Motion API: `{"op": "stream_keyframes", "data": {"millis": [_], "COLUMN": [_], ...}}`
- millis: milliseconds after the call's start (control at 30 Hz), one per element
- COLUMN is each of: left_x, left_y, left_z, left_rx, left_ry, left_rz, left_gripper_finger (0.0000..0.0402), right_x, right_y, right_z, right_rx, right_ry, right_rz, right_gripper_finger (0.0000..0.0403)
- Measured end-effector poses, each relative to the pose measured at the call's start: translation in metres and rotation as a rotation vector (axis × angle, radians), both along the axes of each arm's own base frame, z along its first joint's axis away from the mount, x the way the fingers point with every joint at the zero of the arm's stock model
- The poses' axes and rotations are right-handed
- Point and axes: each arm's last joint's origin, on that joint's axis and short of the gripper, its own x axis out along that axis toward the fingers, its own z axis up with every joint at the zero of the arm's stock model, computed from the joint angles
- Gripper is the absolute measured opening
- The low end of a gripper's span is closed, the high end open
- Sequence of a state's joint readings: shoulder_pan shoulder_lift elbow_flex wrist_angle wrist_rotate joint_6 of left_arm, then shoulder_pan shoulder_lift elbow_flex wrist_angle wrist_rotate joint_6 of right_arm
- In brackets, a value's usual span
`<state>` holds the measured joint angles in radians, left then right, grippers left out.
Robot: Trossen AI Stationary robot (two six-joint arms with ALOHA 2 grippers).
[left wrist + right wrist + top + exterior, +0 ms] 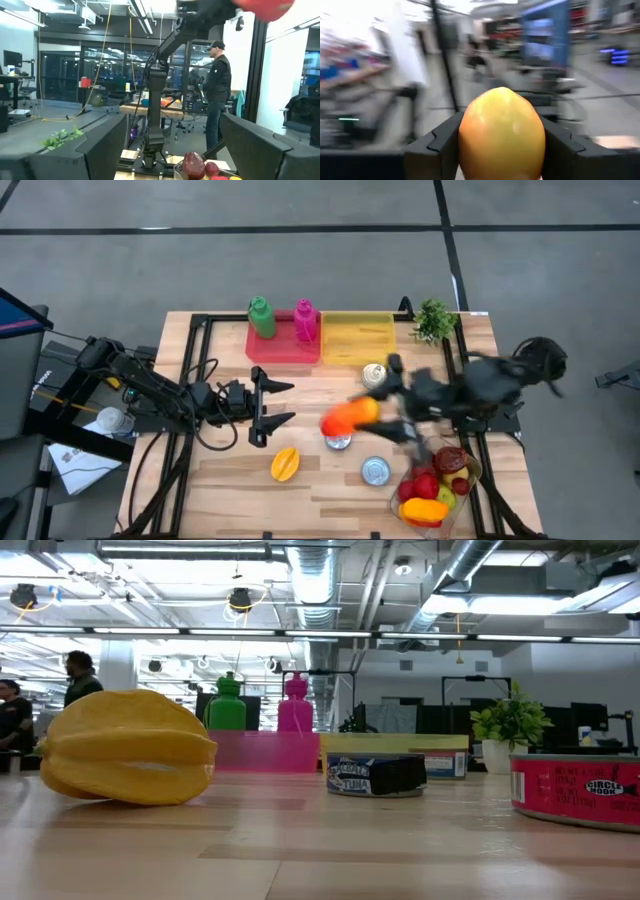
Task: Pick & Place Food Item
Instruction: Put the mango into the transparent bin
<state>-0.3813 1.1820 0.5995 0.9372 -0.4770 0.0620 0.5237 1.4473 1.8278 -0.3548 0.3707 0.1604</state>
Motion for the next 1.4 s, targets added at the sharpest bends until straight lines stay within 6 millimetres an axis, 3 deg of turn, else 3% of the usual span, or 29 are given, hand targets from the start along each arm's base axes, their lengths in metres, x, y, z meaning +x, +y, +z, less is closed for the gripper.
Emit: {"op": "stream_keyframes", "data": {"millis": [200, 367, 500, 833, 1100, 1400], "left_x": [0.001, 0.001, 0.001, 0.003, 0.002, 0.002], "left_y": [0.0, 0.0, 0.0, -0.001, -0.002, -0.002], "left_z": [-0.002, -0.004, -0.004, -0.009, -0.009, -0.009], "left_rx": [0.008, 0.017, 0.017, -0.064, -0.063, -0.063], "left_ry": [0.021, 0.044, 0.044, 0.075, 0.082, 0.083], "left_rz": [0.002, 0.002, 0.002, -0.027, -0.032, -0.032], "left_gripper_finger": [0.0294, 0.0288, 0.0285, 0.0285, 0.0285, 0.0285], "right_x": [-0.046, -0.071, -0.078, -0.079, -0.076, -0.088], "right_y": [0.019, 0.028, 0.031, 0.033, 0.037, 0.031], "right_z": [0.027, 0.045, 0.049, 0.047, 0.02, -0.042], "right_rx": [0.135, 0.099, 0.057, 0.044, 0.18, 0.51], "right_ry": [-0.137, -0.299, -0.33, -0.318, -0.03, 0.526], "right_rz": [0.166, 0.197, 0.112, 0.1, -0.013, -0.206], "right_gripper_finger": [0.0193, 0.0188, 0.0201, 0.0194, 0.0195, 0.0195]}}
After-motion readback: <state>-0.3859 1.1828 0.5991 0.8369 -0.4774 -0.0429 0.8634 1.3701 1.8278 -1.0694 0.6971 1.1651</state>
